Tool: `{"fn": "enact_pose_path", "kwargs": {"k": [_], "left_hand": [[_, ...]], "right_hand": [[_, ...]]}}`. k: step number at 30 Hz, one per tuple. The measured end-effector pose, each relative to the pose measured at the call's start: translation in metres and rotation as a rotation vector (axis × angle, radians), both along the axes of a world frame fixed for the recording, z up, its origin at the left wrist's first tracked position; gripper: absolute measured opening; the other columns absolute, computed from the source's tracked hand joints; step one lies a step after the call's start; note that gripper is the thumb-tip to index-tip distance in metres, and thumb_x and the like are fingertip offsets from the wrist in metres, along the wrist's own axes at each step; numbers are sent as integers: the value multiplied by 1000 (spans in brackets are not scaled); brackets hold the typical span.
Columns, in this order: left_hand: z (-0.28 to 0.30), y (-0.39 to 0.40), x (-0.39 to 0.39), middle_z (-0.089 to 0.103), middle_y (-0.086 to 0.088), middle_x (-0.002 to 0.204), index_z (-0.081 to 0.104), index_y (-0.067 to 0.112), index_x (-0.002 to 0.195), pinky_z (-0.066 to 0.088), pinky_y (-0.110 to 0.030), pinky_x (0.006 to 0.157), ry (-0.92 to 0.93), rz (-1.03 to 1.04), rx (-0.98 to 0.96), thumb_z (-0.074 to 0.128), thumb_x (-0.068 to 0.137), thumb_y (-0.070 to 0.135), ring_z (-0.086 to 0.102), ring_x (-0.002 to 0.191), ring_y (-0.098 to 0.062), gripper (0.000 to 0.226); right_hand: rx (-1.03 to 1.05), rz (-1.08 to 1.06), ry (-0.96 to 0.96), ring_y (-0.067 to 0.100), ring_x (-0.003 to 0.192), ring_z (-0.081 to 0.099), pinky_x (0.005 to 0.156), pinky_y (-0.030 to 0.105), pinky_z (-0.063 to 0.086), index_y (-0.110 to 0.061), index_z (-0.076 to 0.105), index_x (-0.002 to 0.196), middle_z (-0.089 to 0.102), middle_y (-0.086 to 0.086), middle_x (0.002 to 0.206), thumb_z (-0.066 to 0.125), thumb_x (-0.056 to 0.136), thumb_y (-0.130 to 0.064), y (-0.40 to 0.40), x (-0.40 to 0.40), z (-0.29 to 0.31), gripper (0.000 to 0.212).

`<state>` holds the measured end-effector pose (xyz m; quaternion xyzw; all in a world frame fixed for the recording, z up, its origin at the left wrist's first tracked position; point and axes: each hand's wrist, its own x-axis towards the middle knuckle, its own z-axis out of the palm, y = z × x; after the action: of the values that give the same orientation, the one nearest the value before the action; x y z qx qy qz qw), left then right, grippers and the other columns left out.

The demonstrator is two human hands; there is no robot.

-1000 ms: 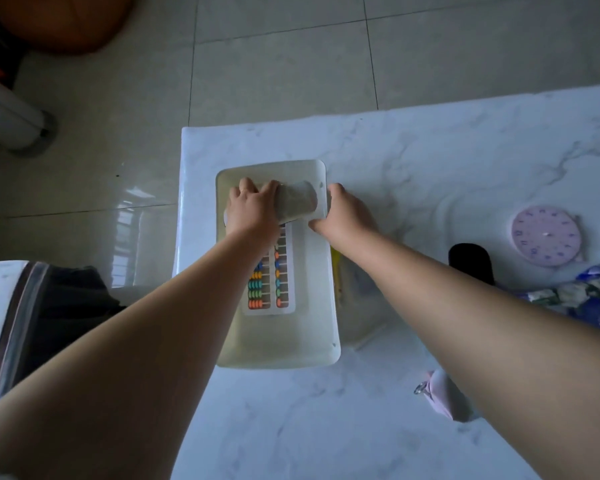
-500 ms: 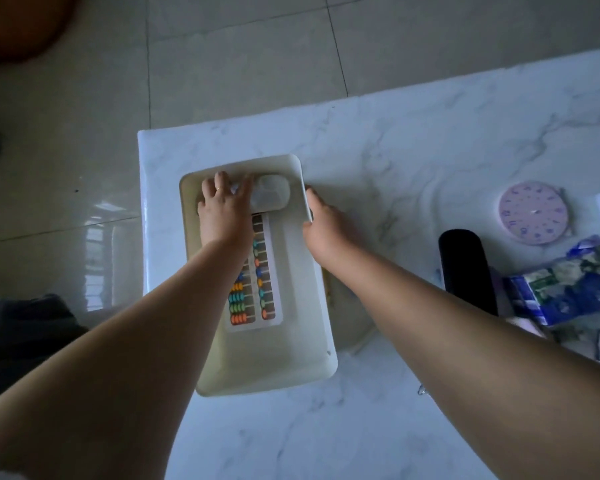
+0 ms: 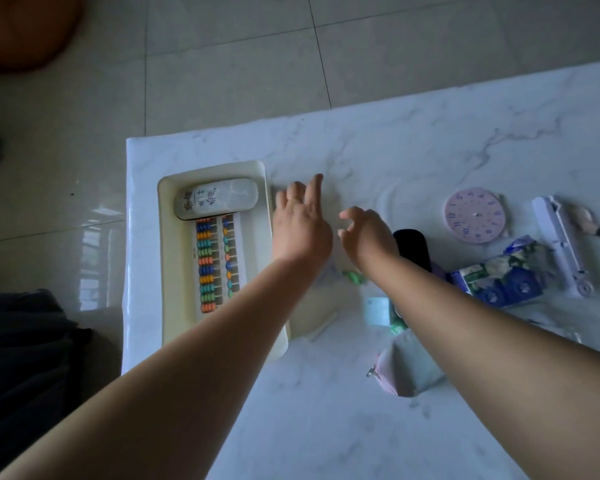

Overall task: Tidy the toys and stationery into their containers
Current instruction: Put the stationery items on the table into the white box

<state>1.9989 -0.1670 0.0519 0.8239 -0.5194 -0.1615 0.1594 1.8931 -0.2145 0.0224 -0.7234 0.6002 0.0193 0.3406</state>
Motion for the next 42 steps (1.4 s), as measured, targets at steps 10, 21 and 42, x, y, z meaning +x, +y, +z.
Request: {"fn": "enact_pose_path", "kwargs": {"k": [10, 21, 42], "left_hand": [[-31, 12, -123, 58, -10, 129, 50, 15, 136, 49, -32, 95, 660, 295, 544, 51, 92, 15, 59, 114, -29, 44], [-31, 15, -124, 66, -4, 91, 69, 12, 105, 50, -31, 74, 767, 382, 377, 68, 84, 41, 61, 80, -21, 36], [30, 79, 118, 57, -4, 123, 53, 21, 126, 43, -31, 88, -10, 26, 262, 79, 63, 23, 52, 113, -28, 67]], "right_hand": [[176, -44, 360, 38, 125, 41, 97, 43, 41, -17, 36, 137, 34, 17, 137, 59, 80, -60, -29, -105, -11, 74], [343, -90, 35, 32, 111, 57, 85, 33, 47, -16, 32, 137, 54, 10, 122, 60, 77, -42, -36, -110, -4, 71], [-198, 546, -142, 25, 116, 51, 94, 34, 39, -26, 50, 117, 61, 0, 120, 74, 66, -47, 14, 79, 44, 60]]}}
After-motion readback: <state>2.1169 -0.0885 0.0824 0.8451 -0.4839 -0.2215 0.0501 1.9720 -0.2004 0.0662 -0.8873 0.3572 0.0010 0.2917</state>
